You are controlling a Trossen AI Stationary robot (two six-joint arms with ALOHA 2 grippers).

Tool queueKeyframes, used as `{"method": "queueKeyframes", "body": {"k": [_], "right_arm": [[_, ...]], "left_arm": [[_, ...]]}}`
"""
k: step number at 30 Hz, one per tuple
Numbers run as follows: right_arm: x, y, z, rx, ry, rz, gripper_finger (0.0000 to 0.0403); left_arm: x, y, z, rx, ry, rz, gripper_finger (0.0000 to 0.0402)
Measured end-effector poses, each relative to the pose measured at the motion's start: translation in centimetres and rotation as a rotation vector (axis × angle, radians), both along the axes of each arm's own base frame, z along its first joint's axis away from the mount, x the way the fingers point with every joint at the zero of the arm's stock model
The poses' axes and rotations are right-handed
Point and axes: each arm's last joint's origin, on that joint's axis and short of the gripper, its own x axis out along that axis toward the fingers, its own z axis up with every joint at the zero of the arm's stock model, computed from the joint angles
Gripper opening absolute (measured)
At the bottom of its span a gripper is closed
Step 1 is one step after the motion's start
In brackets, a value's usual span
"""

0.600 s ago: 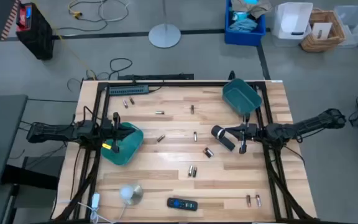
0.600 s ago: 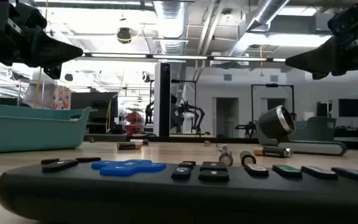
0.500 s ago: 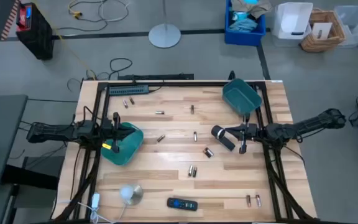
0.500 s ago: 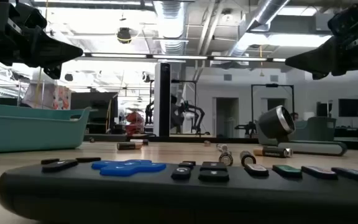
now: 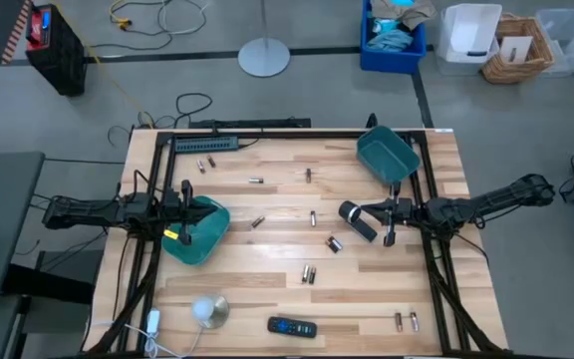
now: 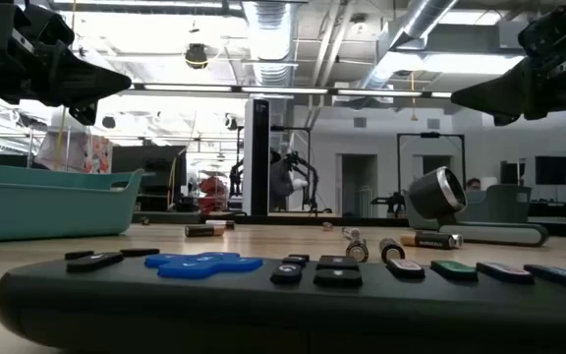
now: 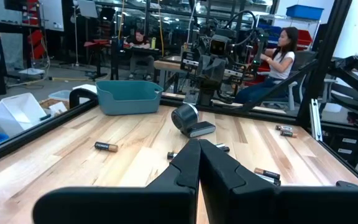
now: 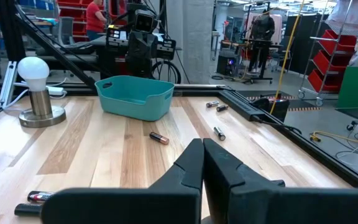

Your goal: Sort batteries

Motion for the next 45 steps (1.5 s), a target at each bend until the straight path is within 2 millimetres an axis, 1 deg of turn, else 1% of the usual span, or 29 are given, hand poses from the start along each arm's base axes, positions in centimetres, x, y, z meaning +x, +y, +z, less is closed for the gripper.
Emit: {"method": "queueKeyframes", "body": {"k": [15,18,20,22,26,28,32,34,36,39,41,43,45], "right_arm": [[0.0,0.0,0.0,0.0,0.0,0.0,0.0028],[0.0,0.0,0.0,0.0,0.0,0.0,0.0028],[0.0,0.0,0.0,0.0,0.0,0.0,0.0028],[0.0,0.0,0.0,0.0,0.0,0.001,0.0028],[0.0,0.0,0.0,0.0,0.001,0.0,0.0028],[0.0,0.0,0.0,-0.001,0.002,0.0,0.0028],[0.0,0.0,-0.1,-0.002,0.009,0.0,0.0028],[0.0,0.0,-0.2,-0.005,0.017,0.0,0.0028],[0.0,0.0,-0.2,-0.006,0.022,0.0,0.0028],[0.0,0.0,-0.3,-0.008,0.03,0.0,0.0028],[0.0,0.0,-0.4,-0.057,0.048,0.001,0.0028],[0.0,0.0,-0.4,-0.155,0.072,0.004,0.0028],[0.0,0.0,-0.4,-0.186,0.079,0.005,0.0028]], "left_arm": [[0.0,0.0,0.1,-0.001,-0.015,0.0,0.0004],[0.0,0.0,0.6,-0.061,-0.086,-0.003,0.0004],[-0.2,0.0,1.7,-0.115,-0.213,-0.012,0.0004],[-0.5,0.1,2.7,-0.134,-0.318,-0.011,0.0004],[-1.0,0.1,3.9,-0.143,-0.457,-0.005,0.0004],[-1.3,0.2,4.4,-0.144,-0.506,-0.004,0.0004],[-1.3,0.2,4.7,-0.14,-0.536,-0.004,0.0004],[-1.1,0.2,4.7,-0.144,-0.528,0.018,0.0004],[-0.7,0.4,4.5,-0.156,-0.488,0.074,0.0004],[0.1,0.8,5.1,-0.169,-0.413,0.143,0.0004],[0.9,1.1,5.8,-0.182,-0.339,0.176,0.0004],[2.0,1.6,6.5,-0.186,-0.227,0.219,0.0004],[3.2,2.1,7.4,-0.179,-0.102,0.266,0.0004]]}}
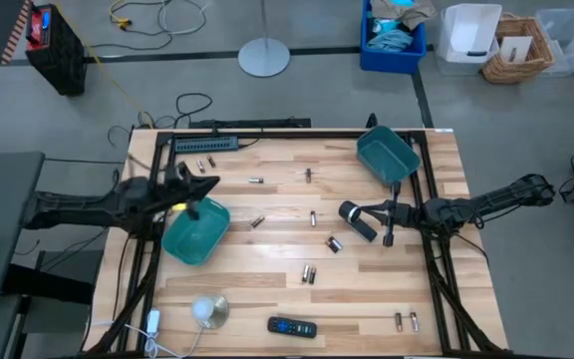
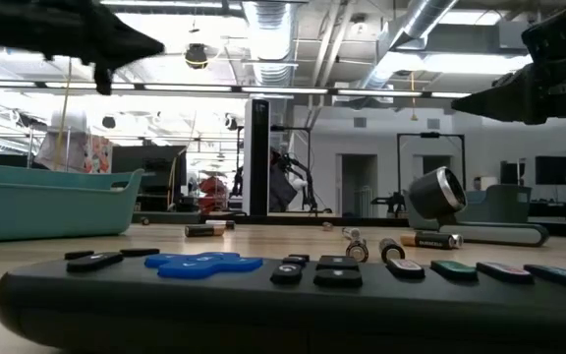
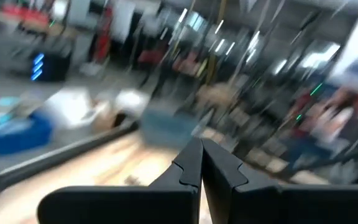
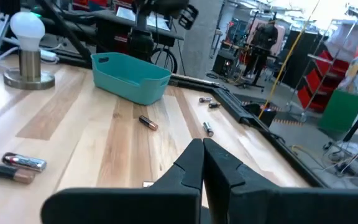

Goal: Sort batteries
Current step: Put the silver battery into the blue bin

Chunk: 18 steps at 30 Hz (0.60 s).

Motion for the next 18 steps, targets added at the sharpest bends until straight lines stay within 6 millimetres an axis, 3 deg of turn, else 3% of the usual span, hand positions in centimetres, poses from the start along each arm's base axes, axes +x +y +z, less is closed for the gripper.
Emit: {"method": "queueKeyframes", "body": {"k": [5,9,14,18], "right_arm": [[0.0,0.0,0.1,0.042,-0.014,-0.002,0.0028],[0.0,0.0,1.2,0.146,-0.146,-0.001,0.0028],[-0.5,-0.1,3.5,0.3,-0.412,0.024,0.0028],[-1.0,-0.3,4.9,0.326,-0.561,0.037,0.0028]], "left_arm": [[3.4,2.0,2.4,0.011,0.294,0.084,0.0004],[6.3,4.1,3.8,0.041,0.487,0.094,0.0004],[9.6,7.1,3.8,0.012,0.73,0.089,0.0004],[11.7,9.3,2.5,-0.02,0.881,0.041,0.0004]]}}
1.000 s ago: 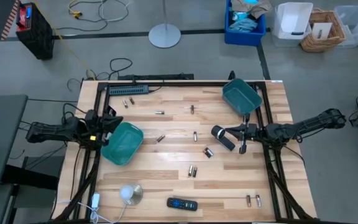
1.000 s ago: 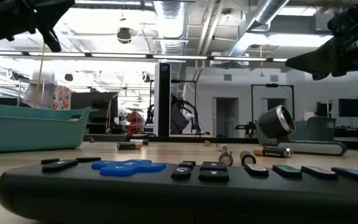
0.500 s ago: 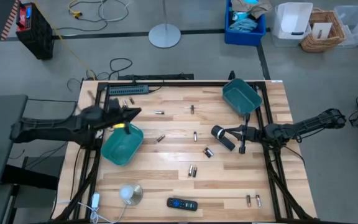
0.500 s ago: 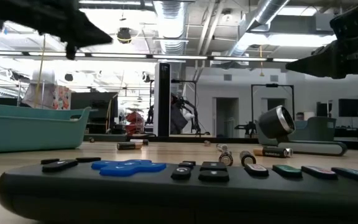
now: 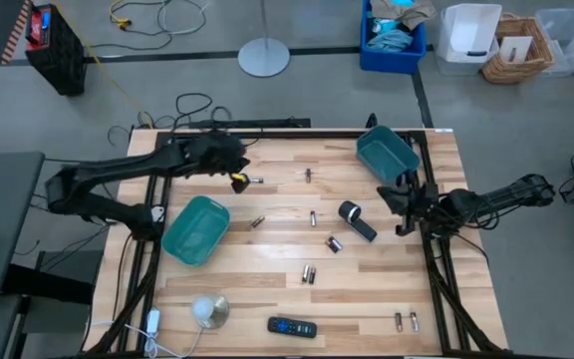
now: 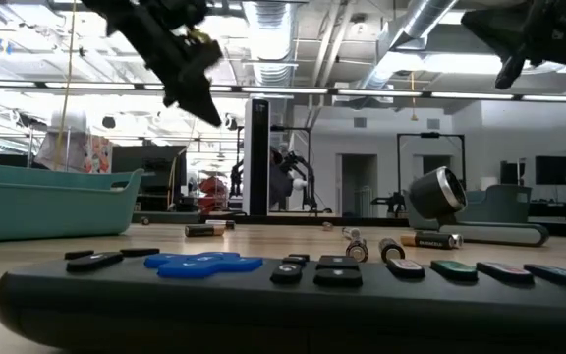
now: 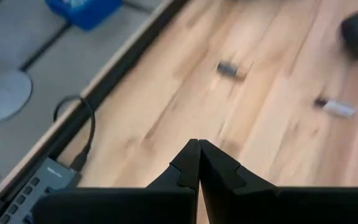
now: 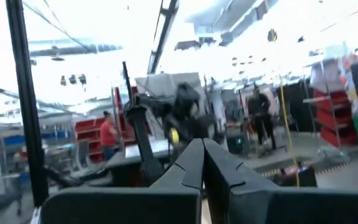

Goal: Sort batteries
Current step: Put the silver battery into the blue bin

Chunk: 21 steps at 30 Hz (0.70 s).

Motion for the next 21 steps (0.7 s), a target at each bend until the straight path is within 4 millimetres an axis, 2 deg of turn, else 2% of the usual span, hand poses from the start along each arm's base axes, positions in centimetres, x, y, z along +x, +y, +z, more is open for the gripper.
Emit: {"method": "queueKeyframes", "body": {"k": [6,14,17,21], "right_arm": [[-0.6,-0.7,1.7,-0.083,-0.101,-0.122,0.0028],[-0.6,-1.7,2.4,-0.151,-0.079,-0.264,0.0028],[-0.4,-2.0,2.0,-0.163,-0.033,-0.289,0.0028],[-0.2,-2.3,1.6,-0.175,0.02,-0.321,0.0028]], "left_arm": [[2.7,2.9,-2.6,-0.074,0.17,0.001,0.0004],[6.4,5.3,-6.1,-0.26,0.368,-0.018,0.0007],[7.6,5.7,-6.9,-0.293,0.455,-0.029,0.0023],[9.1,6.1,-7.7,-0.311,0.52,-0.037,0.0064]]}}
